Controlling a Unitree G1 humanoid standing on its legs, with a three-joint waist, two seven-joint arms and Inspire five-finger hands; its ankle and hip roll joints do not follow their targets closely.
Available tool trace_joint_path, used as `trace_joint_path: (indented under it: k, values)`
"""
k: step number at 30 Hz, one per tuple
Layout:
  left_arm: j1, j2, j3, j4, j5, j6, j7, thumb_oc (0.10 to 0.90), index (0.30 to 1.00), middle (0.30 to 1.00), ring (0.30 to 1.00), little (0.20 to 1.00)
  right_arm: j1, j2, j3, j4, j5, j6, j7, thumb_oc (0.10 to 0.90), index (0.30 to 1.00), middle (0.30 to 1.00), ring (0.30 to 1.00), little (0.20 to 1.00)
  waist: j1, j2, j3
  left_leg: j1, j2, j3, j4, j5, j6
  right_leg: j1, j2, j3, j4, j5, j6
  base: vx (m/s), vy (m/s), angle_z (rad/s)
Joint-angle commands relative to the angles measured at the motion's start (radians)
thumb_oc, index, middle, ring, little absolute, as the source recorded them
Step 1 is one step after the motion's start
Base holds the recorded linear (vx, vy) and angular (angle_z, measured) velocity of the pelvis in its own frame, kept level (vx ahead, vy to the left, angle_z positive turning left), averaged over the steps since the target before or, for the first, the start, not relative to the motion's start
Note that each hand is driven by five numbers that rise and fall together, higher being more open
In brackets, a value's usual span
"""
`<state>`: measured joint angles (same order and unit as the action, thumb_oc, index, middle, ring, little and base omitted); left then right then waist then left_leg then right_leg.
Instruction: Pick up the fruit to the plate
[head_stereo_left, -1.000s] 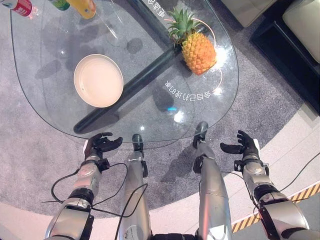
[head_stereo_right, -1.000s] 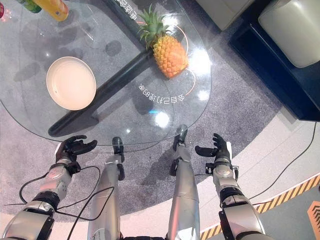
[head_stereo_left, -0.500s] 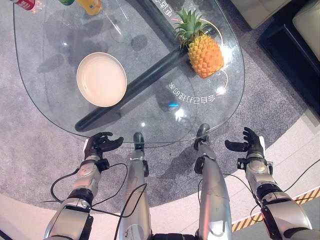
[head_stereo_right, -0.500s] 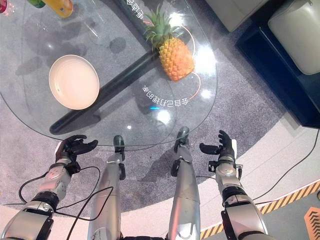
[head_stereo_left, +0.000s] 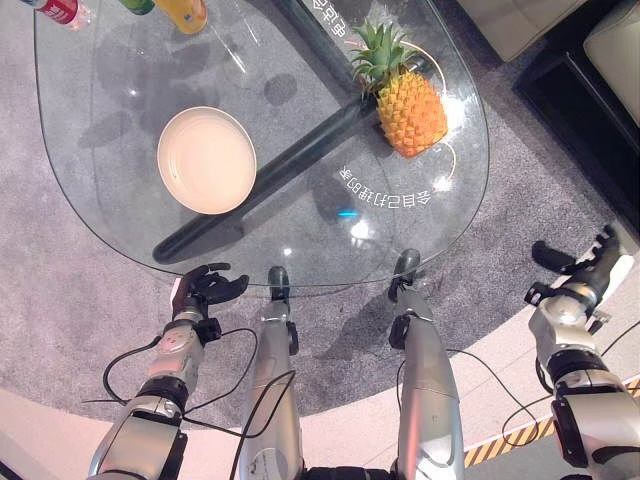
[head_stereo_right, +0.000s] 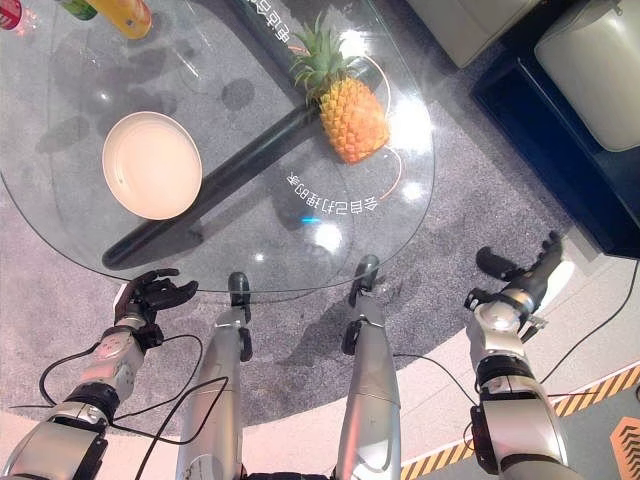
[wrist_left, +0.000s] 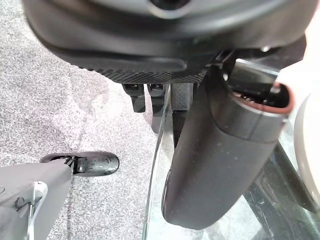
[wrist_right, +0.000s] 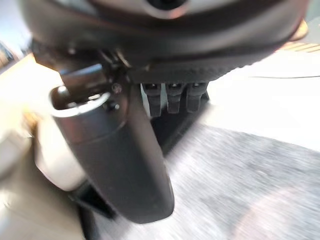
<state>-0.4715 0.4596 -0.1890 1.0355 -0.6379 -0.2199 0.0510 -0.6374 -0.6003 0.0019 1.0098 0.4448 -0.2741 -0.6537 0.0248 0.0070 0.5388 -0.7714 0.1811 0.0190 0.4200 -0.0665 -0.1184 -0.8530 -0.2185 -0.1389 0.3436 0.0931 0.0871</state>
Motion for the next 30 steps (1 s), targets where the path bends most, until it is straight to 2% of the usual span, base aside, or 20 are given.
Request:
trace_joint_path:
  k: [1, 4, 7, 12, 14, 18, 21, 23, 25, 27, 30]
  values:
    - [0.068, -0.008, -0.042, 0.011, 0.021, 0.022, -0.006, 0.8, 0.9, 0.9, 0.9, 0.9, 0.013, -0.14, -0.052, -0.121, 0.018, -0.094, -0.169, 0.8, 0.9, 0.9, 0.9, 0.9, -0.009, 0.025, -0.019, -0.031, 0.027, -0.049, -0.066, 0.09, -0.015, -0.001, -0.112, 0.032, 0.09, -0.048, 0.097, 0.0, 0.0, 0.0]
    - [0.076, -0.008, -0.05, -0.008, 0.011, 0.031, 0.002, 0.8, 0.9, 0.9, 0.9, 0.9, 0.012, -0.15, -0.045, -0.25, -0.011, -0.114, -0.246, 0.8, 0.9, 0.9, 0.9, 0.9, -0.015, 0.024, -0.019, -0.028, 0.024, -0.046, -0.075, 0.093, -0.014, -0.001, -0.113, 0.032, 0.084, -0.045, 0.098, 0.0, 0.022, 0.03]
    - [0.083, -0.015, -0.05, -0.011, 0.006, 0.029, 0.006, 0.8, 0.9, 0.9, 0.9, 0.9, 0.012, -0.153, -0.046, -0.351, -0.053, -0.128, -0.276, 0.8, 0.9, 0.9, 0.9, 0.9, -0.02, 0.025, -0.019, -0.026, 0.022, -0.045, -0.081, 0.095, -0.012, -0.002, -0.114, 0.035, 0.082, -0.045, 0.099, 0.0, 0.046, 0.04]
    - [0.096, -0.032, -0.042, 0.005, 0.016, 0.026, 0.001, 0.8, 0.9, 0.9, 0.9, 0.9, 0.018, -0.135, -0.025, -0.591, -0.199, -0.072, -0.314, 0.8, 0.9, 0.9, 0.9, 0.9, -0.031, 0.03, -0.019, -0.021, 0.021, -0.035, -0.095, 0.101, -0.011, -0.006, -0.115, 0.041, 0.076, -0.046, 0.099, 0.0, 0.06, 0.0]
    - [0.105, -0.039, -0.033, 0.009, 0.018, -0.012, 0.004, 0.8, 0.9, 0.9, 0.9, 0.9, 0.028, -0.13, -0.015, -0.67, -0.234, -0.043, -0.319, 0.8, 0.9, 0.9, 0.9, 0.9, -0.035, 0.03, -0.019, -0.016, 0.023, -0.029, -0.102, 0.105, -0.011, -0.003, -0.115, 0.043, 0.072, -0.047, 0.098, 0.0, 0.054, -0.05]
    - [0.125, -0.05, -0.016, -0.02, 0.024, -0.078, 0.038, 0.8, 0.9, 0.9, 0.9, 0.9, 0.056, -0.119, -0.013, -0.73, -0.284, -0.03, -0.321, 0.8, 0.9, 0.9, 0.9, 0.9, -0.035, 0.036, -0.019, -0.008, 0.021, -0.024, -0.109, 0.109, -0.009, 0.0, -0.117, 0.045, 0.069, -0.047, 0.097, 0.0, 0.017, -0.01]
    - [0.145, -0.052, 0.002, -0.071, 0.081, -0.159, 0.164, 0.8, 0.9, 0.9, 0.9, 0.9, 0.08, -0.11, -0.017, -0.756, -0.325, -0.021, -0.339, 0.8, 0.9, 0.9, 0.9, 0.9, -0.029, 0.039, -0.019, -0.004, 0.018, -0.026, -0.113, 0.109, -0.008, 0.003, -0.121, 0.041, 0.067, -0.046, 0.098, 0.0, 0.0, 0.0]
    - [0.153, -0.049, 0.023, -0.113, 0.146, -0.215, 0.287, 0.8, 0.9, 0.9, 0.9, 0.9, 0.089, -0.103, -0.02, -0.762, -0.346, -0.011, -0.351, 0.8, 0.9, 0.9, 0.9, 0.9, -0.023, 0.04, -0.019, 0.0, 0.017, -0.028, -0.116, 0.109, -0.009, 0.006, -0.123, 0.04, 0.067, -0.048, 0.098, 0.0, 0.0, 0.0]
    - [0.163, -0.046, 0.047, -0.162, 0.256, -0.24, 0.435, 0.8, 0.9, 0.9, 0.9, 0.9, 0.1, -0.089, -0.028, -0.762, -0.358, -0.011, -0.361, 0.8, 0.9, 0.9, 0.9, 0.9, -0.013, 0.039, -0.019, 0.003, 0.014, -0.033, -0.119, 0.109, -0.009, 0.013, -0.126, 0.033, 0.064, -0.049, 0.097, 0.01, -0.042, 0.01]
    - [0.184, -0.058, 0.063, -0.21, 0.349, -0.245, 0.537, 0.8, 0.9, 0.9, 0.9, 0.9, 0.12, -0.071, -0.041, -0.772, -0.368, -0.01, -0.376, 0.8, 0.9, 0.9, 0.9, 0.9, -0.001, 0.036, -0.019, 0.005, 0.008, -0.041, -0.122, 0.108, -0.009, 0.018, -0.129, 0.025, 0.062, -0.049, 0.097, 0.0, -0.085, 0.01]
    - [0.205, -0.072, 0.073, -0.25, 0.411, -0.232, 0.602, 0.8, 0.9, 0.9, 0.9, 0.9, 0.136, -0.054, -0.051, -0.783, -0.372, -0.01, -0.393, 0.8, 0.9, 0.9, 0.9, 0.9, 0.011, 0.032, -0.019, 0.008, 0.005, -0.048, -0.128, 0.107, -0.009, 0.025, -0.132, 0.013, 0.061, -0.049, 0.098, 0.0, -0.073, 0.04]
